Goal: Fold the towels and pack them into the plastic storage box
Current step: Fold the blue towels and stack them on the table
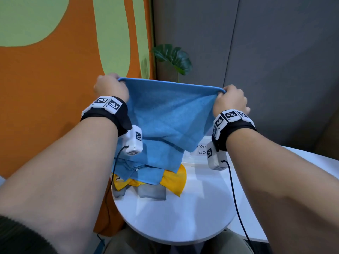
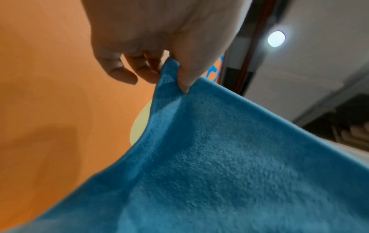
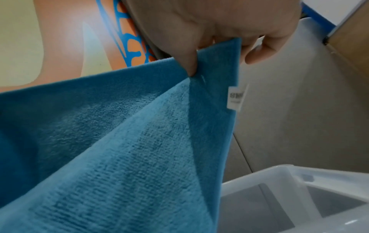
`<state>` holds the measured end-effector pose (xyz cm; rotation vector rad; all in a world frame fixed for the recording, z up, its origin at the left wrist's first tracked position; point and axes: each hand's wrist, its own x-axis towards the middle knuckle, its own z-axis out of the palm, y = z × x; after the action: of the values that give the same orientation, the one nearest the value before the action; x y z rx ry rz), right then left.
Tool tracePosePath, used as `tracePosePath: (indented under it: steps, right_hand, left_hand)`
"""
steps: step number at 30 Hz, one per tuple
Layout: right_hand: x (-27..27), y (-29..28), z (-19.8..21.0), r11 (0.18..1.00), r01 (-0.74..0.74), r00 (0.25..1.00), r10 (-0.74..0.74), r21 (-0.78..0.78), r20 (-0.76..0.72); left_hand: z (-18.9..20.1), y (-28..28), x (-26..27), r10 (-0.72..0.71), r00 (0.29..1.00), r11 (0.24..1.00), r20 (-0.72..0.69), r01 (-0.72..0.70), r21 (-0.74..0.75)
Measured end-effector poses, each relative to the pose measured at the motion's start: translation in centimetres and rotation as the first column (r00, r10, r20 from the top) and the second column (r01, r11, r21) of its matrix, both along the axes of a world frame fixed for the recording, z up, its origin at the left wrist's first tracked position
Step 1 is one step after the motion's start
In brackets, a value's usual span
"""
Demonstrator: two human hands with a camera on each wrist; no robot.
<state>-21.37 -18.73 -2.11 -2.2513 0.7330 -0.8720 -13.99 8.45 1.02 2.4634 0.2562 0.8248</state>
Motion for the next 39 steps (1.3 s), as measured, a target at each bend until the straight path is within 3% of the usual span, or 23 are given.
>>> tracePosePath:
  steps: [4,7,9,13,17,26,33,36,39]
  right_hand:
    - [-0.7,-0.3,0.7,0.998,0.042,0.993,-0.047,0.051,0.112]
    - [-1.2,-0.3,1.7,0.993,0.045,0.978,-0.065,0.107,0.196]
    - [-1.6,0.0,2.5,0.981,0.035,0.954,-0.089,0.191,0.285]
    - [-2.8,0.6,4.9,0.929,0.015,0.865,-0.197,0.37,0.461]
    - [-4.8,0.9,6.5,0.912,-0.006,0.775,-0.255,0.41,0.578]
    - [-8.5,1.2,7.0,0.935,0.017,0.653,-0.279,0.355,0.704]
    - [-10.8,1.5,9.1,0.961,0.079,0.553,-0.263,0.265,0.79]
    - [-10.8,1.3,9.1,0.968,0.11,0.572,-0.248,0.226,0.782]
    - [-10.1,0.5,7.5,0.978,0.089,0.68,-0.198,0.188,0.706]
  left_hand:
    - [1.0,-1.0,-1.4,-0.056,0.997,0.966,0.062,0.069,-0.249]
    - [1.8,-2.0,-2.5,-0.142,0.979,0.822,0.143,0.197,-0.534]
    - [2.0,-2.4,-3.3,-0.158,0.966,0.718,0.203,0.254,-0.648]
    - [2.6,-2.5,-4.0,-0.181,0.917,0.69,0.356,0.376,-0.618]
    - [3.0,-2.1,-5.1,-0.095,0.874,0.682,0.476,0.405,-0.609]
    - [3.4,-3.2,-11.5,-0.026,0.76,0.726,0.649,0.461,-0.51]
    - [5.4,-3.0,-13.4,0.056,0.653,0.762,0.755,0.461,-0.455]
    - [5.3,-2.9,-13.1,0.036,0.68,0.777,0.732,0.442,-0.449]
    - [3.4,-2.6,-11.9,-0.018,0.781,0.76,0.625,0.417,-0.498]
